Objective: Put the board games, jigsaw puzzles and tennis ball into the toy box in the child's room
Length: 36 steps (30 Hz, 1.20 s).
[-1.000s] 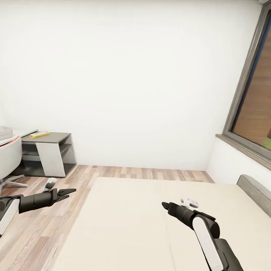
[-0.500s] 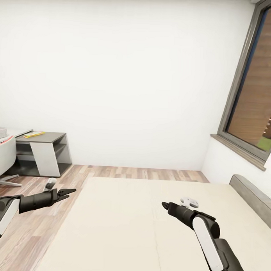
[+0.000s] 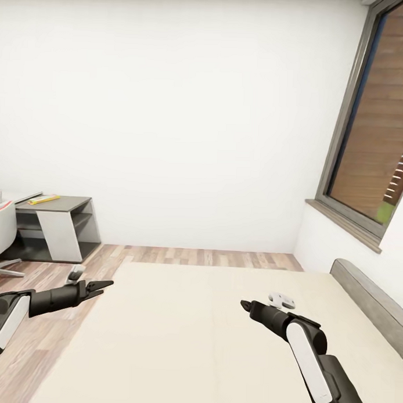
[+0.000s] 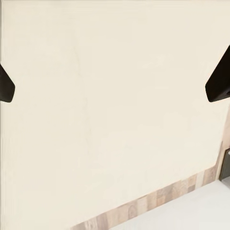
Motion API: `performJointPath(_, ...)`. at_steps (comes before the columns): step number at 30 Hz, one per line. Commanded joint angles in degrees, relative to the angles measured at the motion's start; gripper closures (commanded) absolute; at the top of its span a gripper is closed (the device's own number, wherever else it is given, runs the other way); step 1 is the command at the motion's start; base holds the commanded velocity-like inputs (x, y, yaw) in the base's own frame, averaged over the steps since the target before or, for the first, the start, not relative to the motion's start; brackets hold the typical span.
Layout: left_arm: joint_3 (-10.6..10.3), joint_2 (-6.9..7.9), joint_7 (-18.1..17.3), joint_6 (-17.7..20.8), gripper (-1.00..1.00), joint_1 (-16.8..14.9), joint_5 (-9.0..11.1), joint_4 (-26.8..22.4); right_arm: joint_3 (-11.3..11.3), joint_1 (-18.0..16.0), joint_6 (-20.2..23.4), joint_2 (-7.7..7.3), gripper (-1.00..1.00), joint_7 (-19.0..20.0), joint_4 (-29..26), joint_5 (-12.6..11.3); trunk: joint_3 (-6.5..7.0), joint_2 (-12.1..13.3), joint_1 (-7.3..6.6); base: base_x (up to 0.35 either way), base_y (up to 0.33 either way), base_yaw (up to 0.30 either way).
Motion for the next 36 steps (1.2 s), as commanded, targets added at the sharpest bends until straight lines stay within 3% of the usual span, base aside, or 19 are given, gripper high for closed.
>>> performJointPath(1,0.0,0.00,-0.1,0.3,-1.00,0.0,0.1,0.0,0.1,0.0,0.1,-0.04,-1.00,-0.6,-0.1,-0.6,-0.03,-0.1,0.02,-0.018,-0.085,0.000)
performJointPath(17,0.0,-0.02,-0.1,0.3,-1.00,0.0,0.1,0.0,0.1,0.0,0.1,-0.12,-1.00,-0.6,-0.1,-0.6,-0.03,-0.1,0.02,-0.026,-0.086,0.000)
performJointPath(36,0.0,-0.07,-0.1,0.3,-1.00,0.0,0.1,0.0,0.1,0.0,0.1,-0.12,-1.00,-0.6,-0.1,-0.6,-0.03,-0.1,0.02,-0.002,-0.237,0.000)
